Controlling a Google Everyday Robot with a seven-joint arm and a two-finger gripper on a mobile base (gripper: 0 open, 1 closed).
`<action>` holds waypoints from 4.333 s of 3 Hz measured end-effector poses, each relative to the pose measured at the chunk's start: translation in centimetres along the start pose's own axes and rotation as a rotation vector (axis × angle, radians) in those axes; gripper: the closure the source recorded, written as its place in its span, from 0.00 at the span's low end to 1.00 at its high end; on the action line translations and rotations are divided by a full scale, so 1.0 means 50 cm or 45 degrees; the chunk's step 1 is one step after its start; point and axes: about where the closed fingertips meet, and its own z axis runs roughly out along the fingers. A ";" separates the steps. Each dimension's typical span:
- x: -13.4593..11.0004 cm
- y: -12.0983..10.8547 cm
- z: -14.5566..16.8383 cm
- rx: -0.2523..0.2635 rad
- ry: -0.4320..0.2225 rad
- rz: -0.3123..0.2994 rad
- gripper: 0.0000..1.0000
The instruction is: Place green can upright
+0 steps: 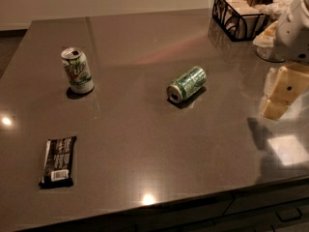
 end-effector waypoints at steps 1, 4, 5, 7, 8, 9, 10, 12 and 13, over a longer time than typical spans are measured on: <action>-0.056 -0.026 0.031 -0.047 -0.069 -0.159 0.00; -0.187 -0.080 0.138 -0.134 -0.210 -0.807 0.00; -0.203 -0.098 0.188 -0.187 -0.178 -0.971 0.00; -0.202 -0.141 0.274 -0.260 -0.136 -1.104 0.00; -0.203 -0.145 0.304 -0.285 -0.144 -1.140 0.00; -0.208 -0.129 0.335 -0.343 -0.156 -1.174 0.00; -0.214 -0.113 0.344 -0.374 -0.163 -1.192 0.00; -0.235 -0.095 0.344 -0.411 -0.165 -1.156 0.41; -0.242 -0.096 0.335 -0.408 -0.198 -1.048 0.64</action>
Offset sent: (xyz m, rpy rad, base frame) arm 0.0681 0.0784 -0.0243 0.0482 -0.0187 0.5713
